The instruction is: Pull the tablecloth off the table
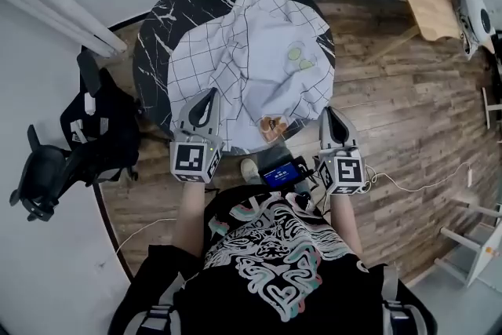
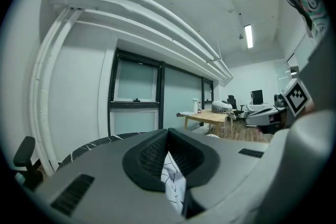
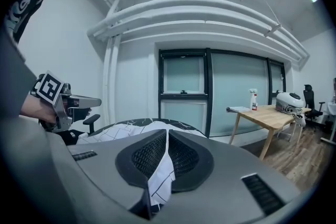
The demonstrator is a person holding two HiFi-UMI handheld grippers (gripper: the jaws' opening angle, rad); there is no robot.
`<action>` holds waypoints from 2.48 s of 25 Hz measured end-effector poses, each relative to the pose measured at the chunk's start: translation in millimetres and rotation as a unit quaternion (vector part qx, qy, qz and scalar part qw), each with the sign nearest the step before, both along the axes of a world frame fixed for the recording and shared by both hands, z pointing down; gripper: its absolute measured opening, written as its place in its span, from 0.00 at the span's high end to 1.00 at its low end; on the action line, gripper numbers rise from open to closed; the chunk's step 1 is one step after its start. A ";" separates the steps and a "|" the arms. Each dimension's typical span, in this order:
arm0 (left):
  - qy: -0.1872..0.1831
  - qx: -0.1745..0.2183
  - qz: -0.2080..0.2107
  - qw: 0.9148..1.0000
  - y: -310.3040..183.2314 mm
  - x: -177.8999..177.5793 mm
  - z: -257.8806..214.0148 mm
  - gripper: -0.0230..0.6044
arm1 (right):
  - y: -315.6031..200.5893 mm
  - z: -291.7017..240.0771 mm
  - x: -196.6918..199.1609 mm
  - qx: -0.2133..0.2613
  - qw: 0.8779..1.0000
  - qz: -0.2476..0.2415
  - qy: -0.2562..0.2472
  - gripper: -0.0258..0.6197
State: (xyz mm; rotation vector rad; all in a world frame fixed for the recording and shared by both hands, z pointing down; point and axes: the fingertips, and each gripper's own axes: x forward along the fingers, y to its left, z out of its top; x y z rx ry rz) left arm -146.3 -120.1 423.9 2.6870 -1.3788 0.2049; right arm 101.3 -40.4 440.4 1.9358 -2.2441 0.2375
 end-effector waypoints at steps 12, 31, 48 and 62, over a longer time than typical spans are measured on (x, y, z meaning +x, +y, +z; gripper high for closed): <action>-0.027 -0.002 -0.007 1.000 -12.8 6.4 16.2 0.93 | -10.8 29.5 18.7 -0.035 0.999 -0.005 -0.007 0.88; -0.179 -0.062 0.038 0.981 -49.1 34.6 111.4 0.61 | -52.9 97.7 38.2 -0.136 0.989 -0.029 -0.048 0.64; -0.227 -0.166 0.055 0.958 -85.9 40.2 189.0 0.15 | -85.2 169.9 48.2 -0.263 0.962 -0.066 0.012 0.37; -0.327 -0.234 0.095 0.911 -101.9 31.3 239.6 0.11 | -105.1 207.8 45.5 -0.316 0.944 -0.093 0.026 0.32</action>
